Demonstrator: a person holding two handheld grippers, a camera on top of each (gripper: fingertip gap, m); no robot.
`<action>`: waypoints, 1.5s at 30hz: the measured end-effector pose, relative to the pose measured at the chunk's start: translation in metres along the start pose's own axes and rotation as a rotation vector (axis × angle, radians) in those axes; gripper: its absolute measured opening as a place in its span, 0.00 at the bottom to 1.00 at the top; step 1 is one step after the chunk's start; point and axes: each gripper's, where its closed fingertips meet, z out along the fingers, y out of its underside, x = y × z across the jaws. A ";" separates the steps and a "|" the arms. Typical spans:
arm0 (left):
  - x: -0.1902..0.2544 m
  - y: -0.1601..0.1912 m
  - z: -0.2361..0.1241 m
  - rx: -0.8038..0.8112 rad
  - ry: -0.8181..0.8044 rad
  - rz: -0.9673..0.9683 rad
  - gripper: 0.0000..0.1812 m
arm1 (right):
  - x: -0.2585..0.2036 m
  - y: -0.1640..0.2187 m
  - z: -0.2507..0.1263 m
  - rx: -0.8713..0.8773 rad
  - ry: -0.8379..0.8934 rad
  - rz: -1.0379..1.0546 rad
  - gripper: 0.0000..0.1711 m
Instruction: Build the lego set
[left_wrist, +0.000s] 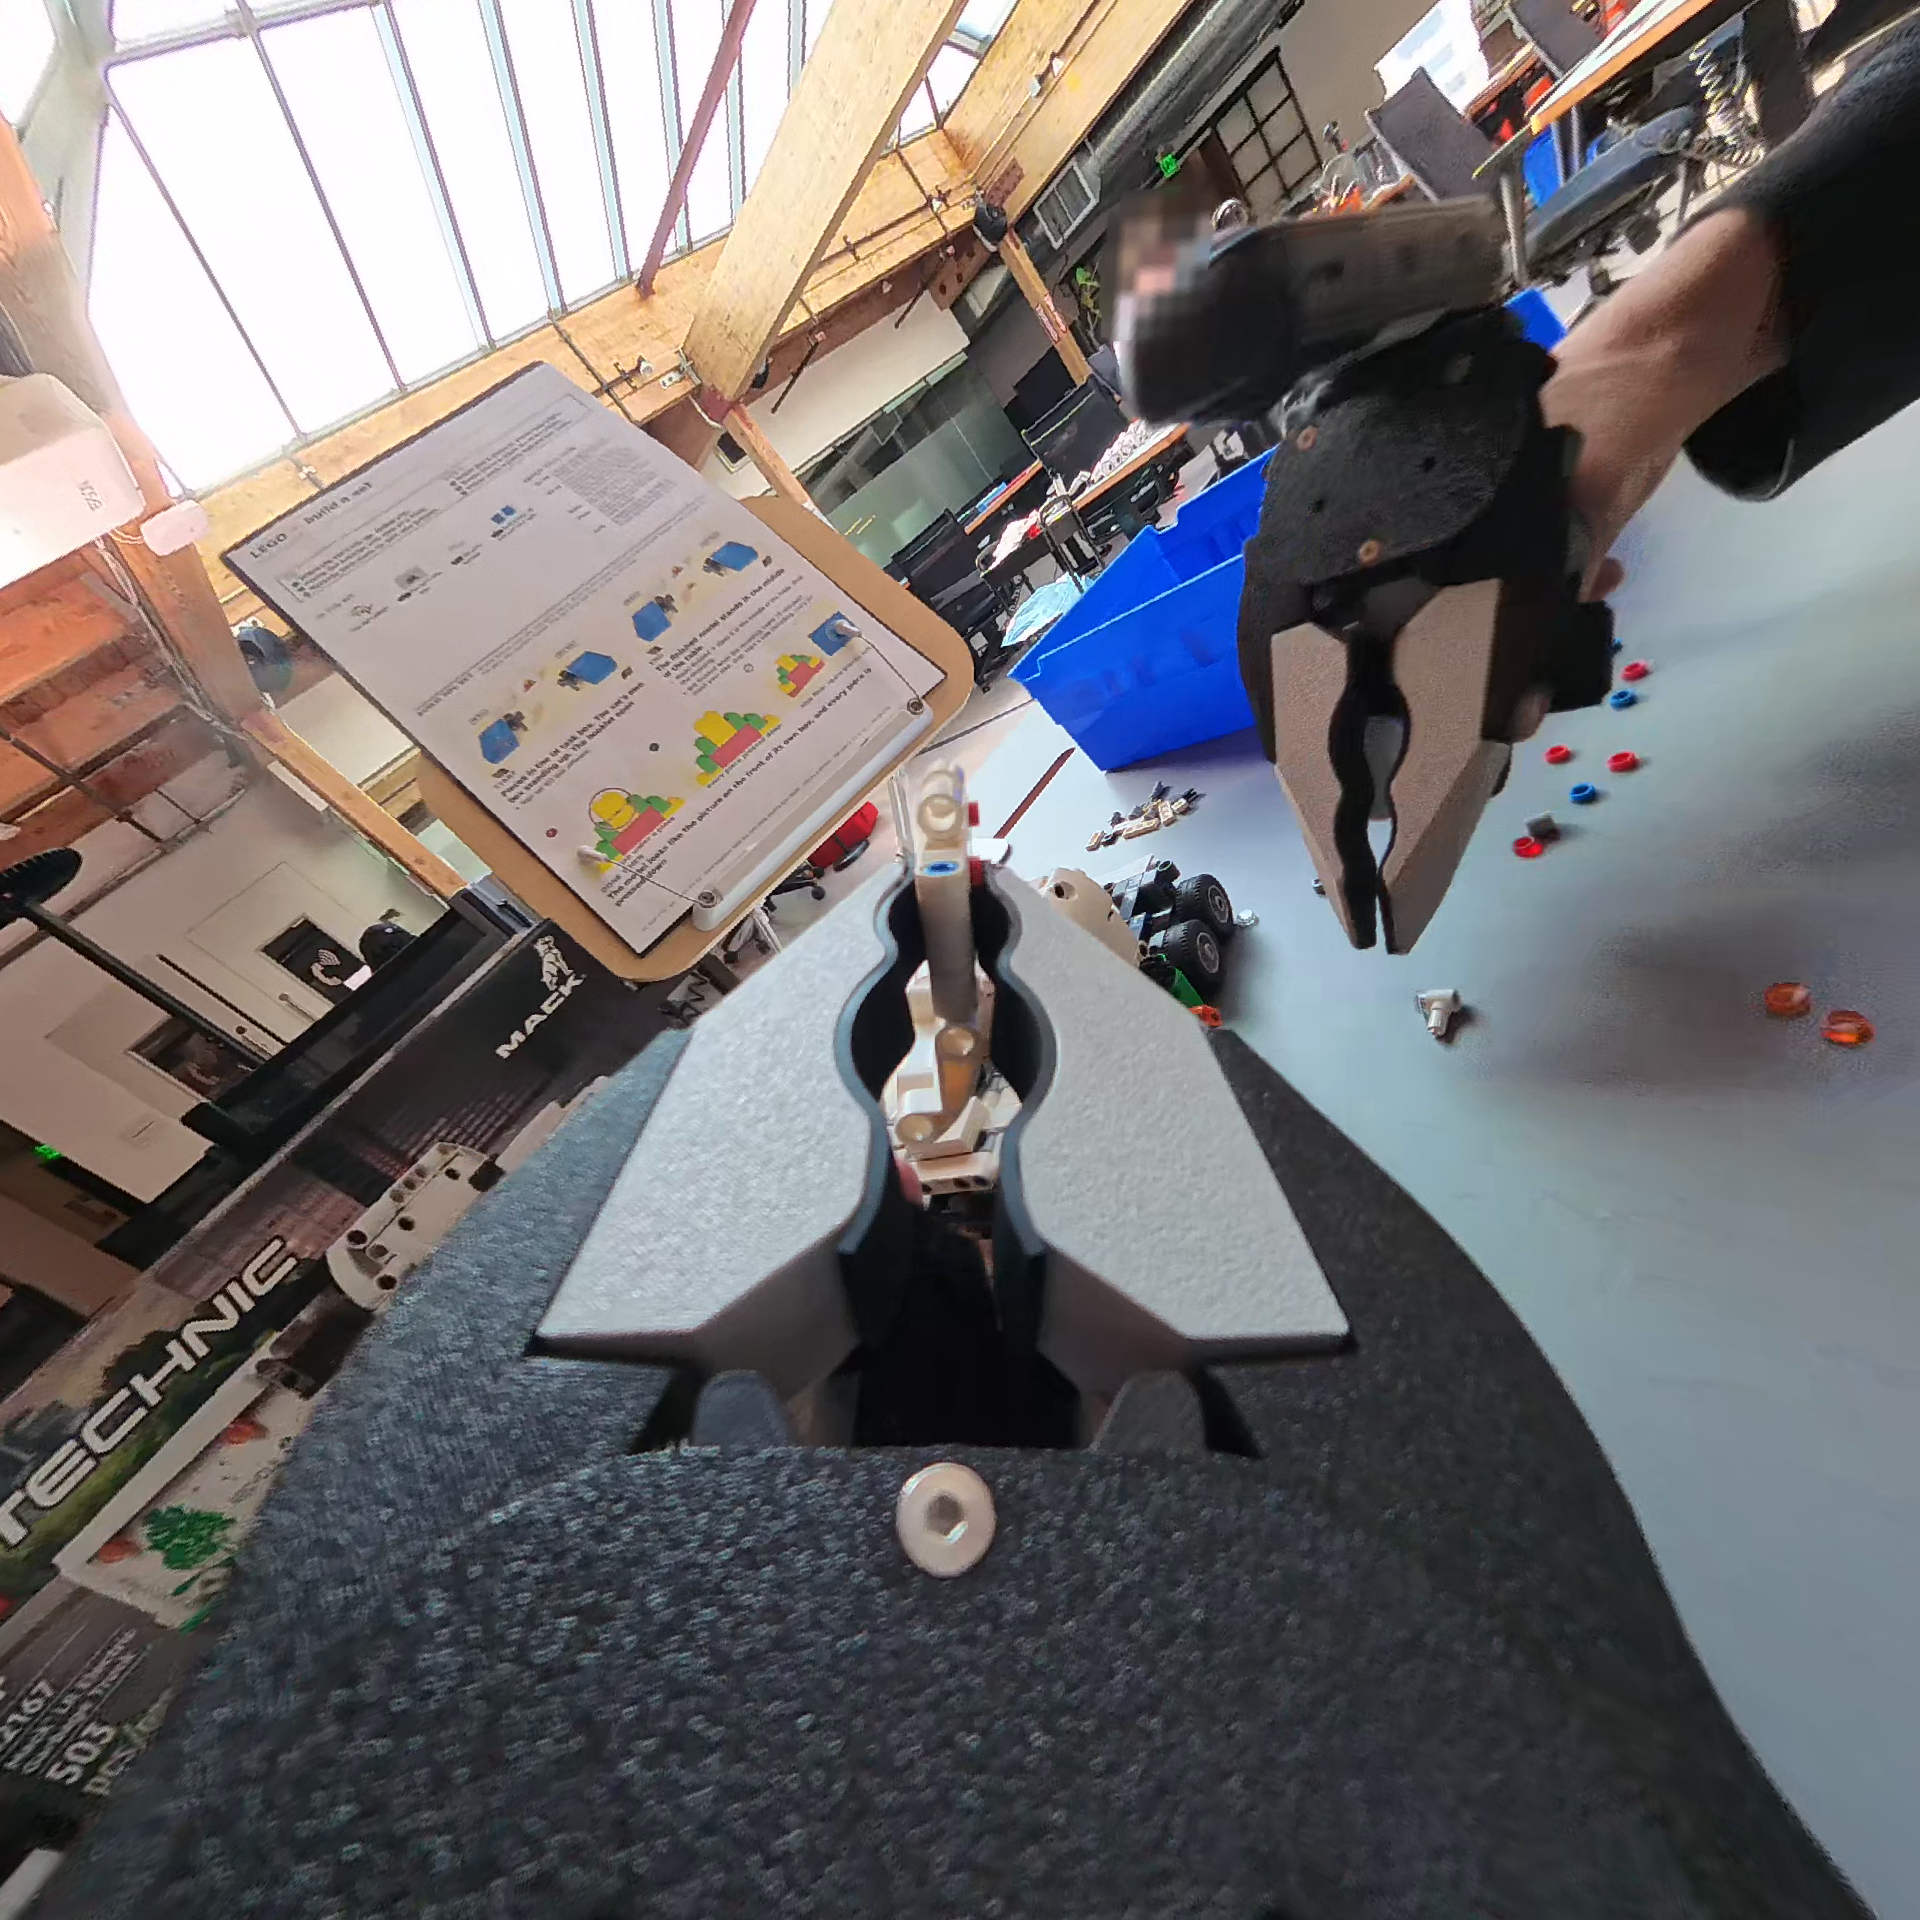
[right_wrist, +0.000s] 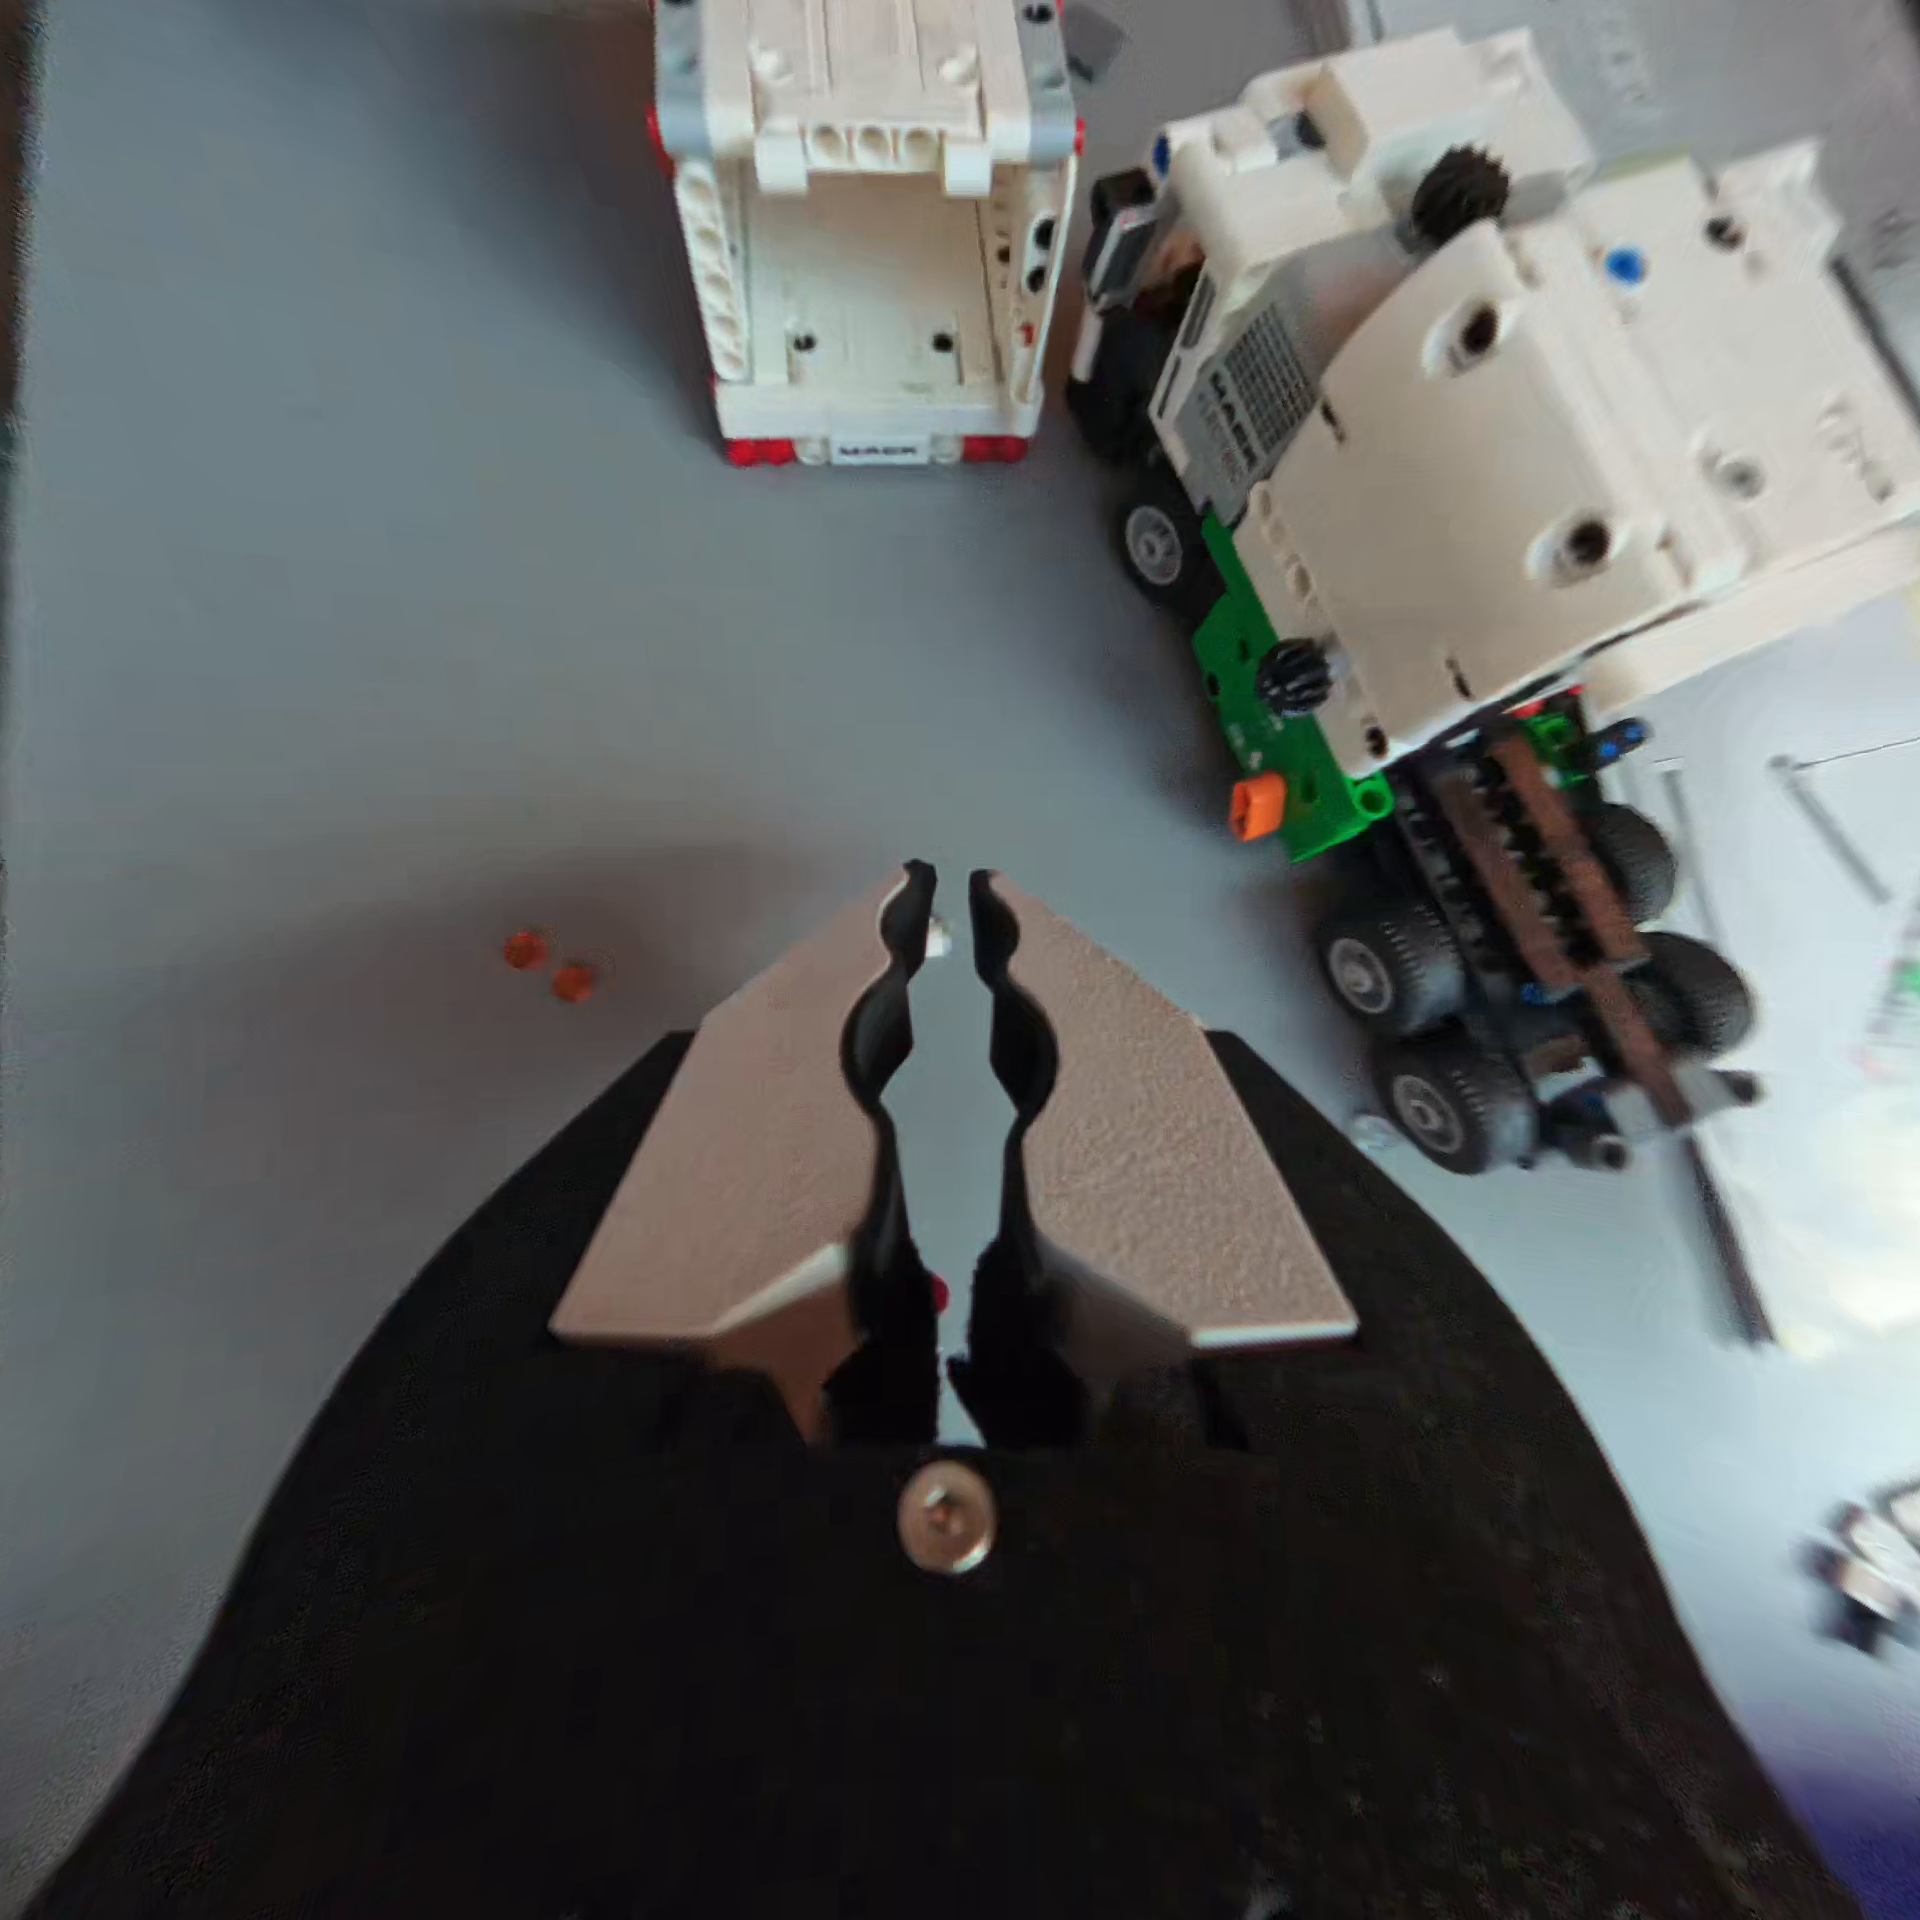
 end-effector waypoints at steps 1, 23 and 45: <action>0.000 0.000 0.000 0.001 0.003 -0.009 0.03 | -0.004 0.001 0.000 0.006 -0.106 0.067 0.06; 0.004 0.002 0.001 -0.006 0.020 -0.001 0.03 | -0.001 0.024 0.019 -0.149 0.067 -0.410 0.06; 0.009 0.002 0.002 -0.012 0.012 0.067 0.03 | 0.053 0.048 -0.004 -0.493 0.605 -1.334 0.06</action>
